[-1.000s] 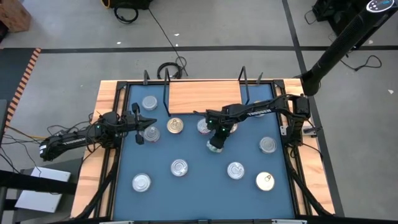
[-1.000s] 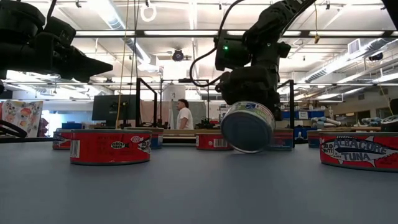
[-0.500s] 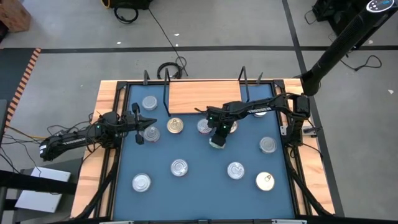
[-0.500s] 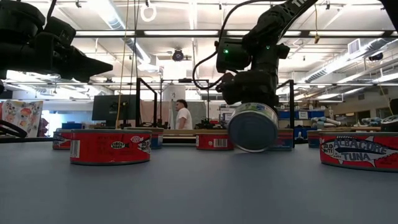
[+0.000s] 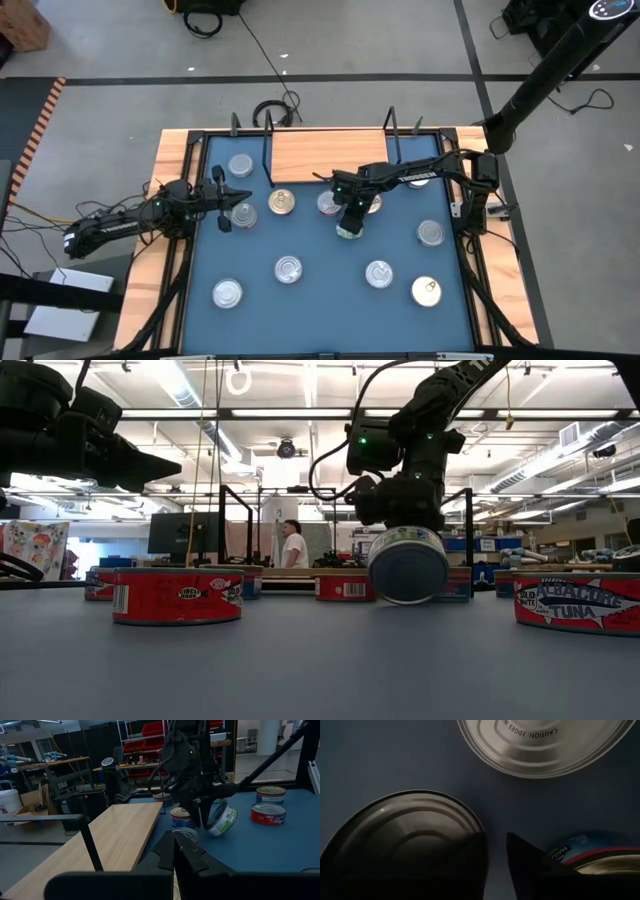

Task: Stack canned seafood by type on shelf
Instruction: Put the green tuna can on the shelf

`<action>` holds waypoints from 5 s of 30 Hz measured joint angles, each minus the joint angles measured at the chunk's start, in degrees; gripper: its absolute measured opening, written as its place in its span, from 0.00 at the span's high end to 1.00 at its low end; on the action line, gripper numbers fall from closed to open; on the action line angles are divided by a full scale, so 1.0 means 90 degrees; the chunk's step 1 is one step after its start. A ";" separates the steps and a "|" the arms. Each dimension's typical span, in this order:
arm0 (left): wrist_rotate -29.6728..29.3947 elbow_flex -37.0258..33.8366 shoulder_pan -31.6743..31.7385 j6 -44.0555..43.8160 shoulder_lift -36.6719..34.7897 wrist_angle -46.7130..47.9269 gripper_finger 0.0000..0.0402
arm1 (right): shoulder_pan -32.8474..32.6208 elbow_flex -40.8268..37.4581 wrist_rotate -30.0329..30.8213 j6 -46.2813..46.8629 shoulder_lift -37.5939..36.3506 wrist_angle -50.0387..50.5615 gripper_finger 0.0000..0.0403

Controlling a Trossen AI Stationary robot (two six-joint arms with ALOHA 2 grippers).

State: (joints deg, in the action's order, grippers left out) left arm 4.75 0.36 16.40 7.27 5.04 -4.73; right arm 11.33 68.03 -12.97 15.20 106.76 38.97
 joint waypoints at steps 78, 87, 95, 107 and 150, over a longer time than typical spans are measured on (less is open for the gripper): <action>-0.0002 0.0000 -0.0001 -0.0005 0.0002 -0.0001 0.99 | -0.1858 0.2361 0.1679 0.0696 0.0002 0.2845 0.40; -0.0002 0.0002 0.0000 -0.0005 0.0002 0.0000 0.99 | -0.2057 0.2123 0.2280 0.1217 -0.0005 0.2536 0.28; -0.0002 0.0000 0.0000 -0.0005 0.0002 0.0002 0.99 | -0.2040 0.1631 0.2292 0.1190 -0.0005 0.2167 0.26; -0.0002 0.0002 0.0000 -0.0005 0.0002 0.0024 0.99 | -0.2030 0.1224 0.2300 0.1177 -0.0005 0.1388 0.38; -0.0005 0.0126 0.0000 -0.0156 0.0041 -0.0169 0.99 | -0.2238 0.2641 0.3741 -0.1785 0.0004 0.2107 0.64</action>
State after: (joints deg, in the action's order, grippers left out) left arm 4.71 1.50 16.40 5.86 5.41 -6.25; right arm -8.81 91.80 20.69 -0.86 106.79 57.93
